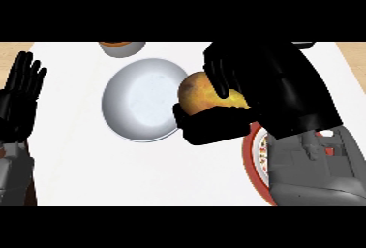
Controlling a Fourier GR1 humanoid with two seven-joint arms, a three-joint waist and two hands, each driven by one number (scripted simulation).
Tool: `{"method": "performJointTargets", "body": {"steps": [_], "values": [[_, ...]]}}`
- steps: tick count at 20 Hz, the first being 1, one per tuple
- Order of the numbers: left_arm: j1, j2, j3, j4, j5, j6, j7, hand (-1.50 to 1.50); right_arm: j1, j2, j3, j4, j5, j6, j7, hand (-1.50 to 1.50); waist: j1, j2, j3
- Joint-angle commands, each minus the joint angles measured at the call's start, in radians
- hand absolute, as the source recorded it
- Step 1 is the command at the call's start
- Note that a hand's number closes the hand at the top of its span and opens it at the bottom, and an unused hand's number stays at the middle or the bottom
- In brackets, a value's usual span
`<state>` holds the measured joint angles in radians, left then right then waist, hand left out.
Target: Pick the pear from the plate and place it in the bowl
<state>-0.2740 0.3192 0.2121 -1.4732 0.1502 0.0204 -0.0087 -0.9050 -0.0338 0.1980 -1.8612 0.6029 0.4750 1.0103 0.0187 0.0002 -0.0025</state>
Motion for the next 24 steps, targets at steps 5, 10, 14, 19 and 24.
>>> {"method": "performJointTargets", "body": {"steps": [5, 10, 14, 19, 24], "values": [[0.012, -0.015, -0.018, -0.033, -0.016, 0.008, 0.013, 0.0, -0.119, 0.033, 0.134, 0.384, -0.011, -0.251, 0.023, 1.5, 0.014, 0.002, 0.002], [-0.015, -0.03, -0.021, 0.007, -0.032, 0.021, -0.012, 0.0, -0.106, 0.034, 0.236, 0.583, 0.022, -0.42, -0.062, 1.5, 0.006, 0.005, 0.001], [-0.016, 0.013, 0.023, -0.015, 0.026, -0.028, 0.023, 0.0, -0.055, 0.034, 0.343, 0.697, 0.035, -0.489, -0.059, 1.5, 0.009, 0.004, 0.002], [0.012, -0.032, -0.015, -0.005, -0.019, -0.001, -0.019, 0.0, -0.101, 0.034, 0.312, 0.843, -0.077, -0.685, -0.036, -1.5, 0.016, 0.006, 0.002], [-0.032, -0.046, -0.039, 0.004, -0.046, 0.02, -0.017, 0.0, -0.089, 0.034, 0.313, 0.899, -0.225, -0.91, -0.195, -1.5, 0.036, 0.013, 0.003]]}}
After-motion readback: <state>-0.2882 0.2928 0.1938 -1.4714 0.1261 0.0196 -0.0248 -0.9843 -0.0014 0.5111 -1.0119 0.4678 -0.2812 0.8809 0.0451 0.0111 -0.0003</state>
